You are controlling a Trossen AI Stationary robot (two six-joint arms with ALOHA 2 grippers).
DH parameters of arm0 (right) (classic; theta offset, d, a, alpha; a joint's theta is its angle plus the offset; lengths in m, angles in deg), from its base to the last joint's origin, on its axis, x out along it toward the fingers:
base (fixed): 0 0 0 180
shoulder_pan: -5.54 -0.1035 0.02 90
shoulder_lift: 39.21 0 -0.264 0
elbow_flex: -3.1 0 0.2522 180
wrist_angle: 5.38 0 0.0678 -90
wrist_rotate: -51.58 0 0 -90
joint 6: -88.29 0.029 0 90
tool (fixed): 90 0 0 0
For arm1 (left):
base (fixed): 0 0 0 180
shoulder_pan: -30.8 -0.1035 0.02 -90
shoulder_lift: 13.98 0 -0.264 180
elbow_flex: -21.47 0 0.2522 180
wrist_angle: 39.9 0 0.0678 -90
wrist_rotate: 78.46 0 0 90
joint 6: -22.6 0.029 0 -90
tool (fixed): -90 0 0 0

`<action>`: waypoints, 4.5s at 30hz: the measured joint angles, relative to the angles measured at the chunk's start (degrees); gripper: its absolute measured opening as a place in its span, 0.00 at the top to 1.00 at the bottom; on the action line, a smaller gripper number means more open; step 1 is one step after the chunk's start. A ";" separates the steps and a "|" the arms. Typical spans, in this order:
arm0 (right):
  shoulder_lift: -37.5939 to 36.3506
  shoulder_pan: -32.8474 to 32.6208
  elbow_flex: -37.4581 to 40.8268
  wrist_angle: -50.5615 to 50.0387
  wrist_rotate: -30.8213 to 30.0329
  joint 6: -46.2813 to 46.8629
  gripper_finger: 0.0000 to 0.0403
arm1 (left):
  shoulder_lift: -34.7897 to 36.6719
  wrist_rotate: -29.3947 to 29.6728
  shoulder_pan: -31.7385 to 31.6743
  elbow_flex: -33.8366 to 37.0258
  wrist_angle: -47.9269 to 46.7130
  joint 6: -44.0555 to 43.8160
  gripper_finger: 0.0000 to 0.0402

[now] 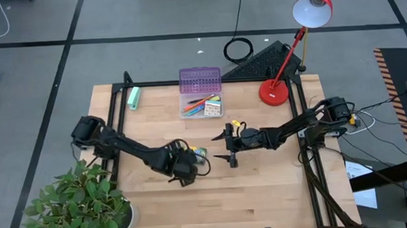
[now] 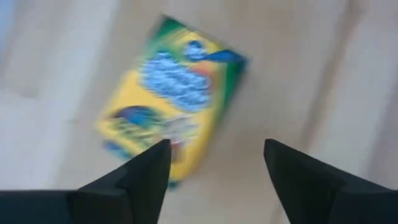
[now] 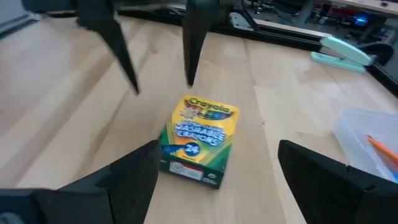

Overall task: Pack school essentials
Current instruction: Put the yellow crayon box into the purple supply box

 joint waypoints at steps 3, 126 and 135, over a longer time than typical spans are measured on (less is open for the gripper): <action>0.00 0.04 0.00 0.05 -0.12 0.16 0.21 | 1.58 4.06 -0.03 0.00 -4.01 3.88 0.42; 25.40 2.51 -19.13 -1.77 13.66 0.40 0.01 | 12.04 15.52 6.67 15.47 18.99 5.19 0.97; 25.92 2.49 -19.23 -2.13 13.68 -1.96 0.02 | 12.04 15.52 6.67 15.47 19.13 6.29 0.99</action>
